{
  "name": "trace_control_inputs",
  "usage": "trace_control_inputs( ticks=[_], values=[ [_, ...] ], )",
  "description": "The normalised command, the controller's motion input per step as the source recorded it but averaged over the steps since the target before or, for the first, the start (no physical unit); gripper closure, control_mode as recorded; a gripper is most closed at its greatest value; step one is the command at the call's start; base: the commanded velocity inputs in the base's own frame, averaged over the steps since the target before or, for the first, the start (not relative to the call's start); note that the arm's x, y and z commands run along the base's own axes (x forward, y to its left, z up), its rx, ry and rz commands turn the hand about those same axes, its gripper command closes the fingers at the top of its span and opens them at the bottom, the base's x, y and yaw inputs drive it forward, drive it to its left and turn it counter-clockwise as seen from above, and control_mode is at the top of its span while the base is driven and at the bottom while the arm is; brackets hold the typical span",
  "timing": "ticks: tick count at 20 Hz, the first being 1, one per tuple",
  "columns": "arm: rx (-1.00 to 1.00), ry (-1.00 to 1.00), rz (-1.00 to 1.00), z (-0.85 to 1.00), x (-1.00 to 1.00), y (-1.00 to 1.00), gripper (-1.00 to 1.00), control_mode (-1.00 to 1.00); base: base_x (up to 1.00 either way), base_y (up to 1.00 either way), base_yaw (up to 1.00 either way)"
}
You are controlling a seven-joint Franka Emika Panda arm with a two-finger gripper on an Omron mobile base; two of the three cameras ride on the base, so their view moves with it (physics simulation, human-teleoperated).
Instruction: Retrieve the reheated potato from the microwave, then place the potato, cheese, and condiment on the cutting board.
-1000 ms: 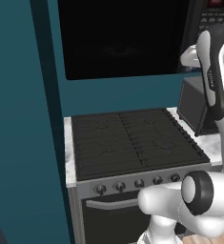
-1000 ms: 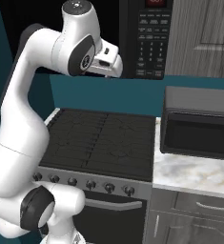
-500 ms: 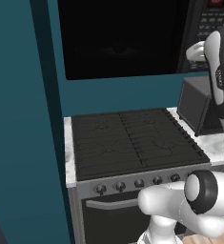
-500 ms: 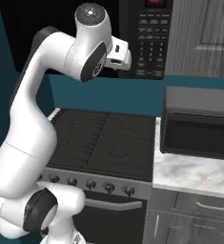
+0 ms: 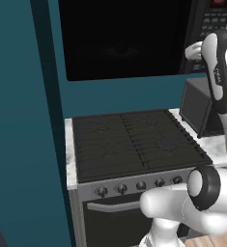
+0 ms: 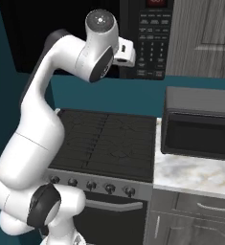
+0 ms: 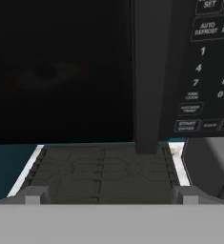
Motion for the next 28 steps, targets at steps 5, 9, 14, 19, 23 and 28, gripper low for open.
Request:
trace_control_inputs(
  ticks=[5,9,14,19,23,28],
  values=[
    [0.00,0.00,0.00,0.19,0.39,-0.15,-1.00,-1.00,0.00,0.00,0.00],
    [0.00,-0.02,0.00,0.17,0.27,-0.21,-1.00,-1.00,0.00,0.00,0.00],
    [0.00,-0.03,0.00,0.05,0.27,-0.11,-1.00,-1.00,0.00,0.00,0.00],
    [0.00,-0.16,0.03,0.00,0.20,0.00,-1.00,-1.00,0.00,0.00,0.00],
    [0.00,-0.19,0.00,0.00,0.30,0.00,-1.00,-1.00,0.00,0.00,0.00],
    [0.00,-0.10,0.00,0.00,0.36,-0.02,-1.00,-1.00,0.00,0.00,0.00]
  ],
)
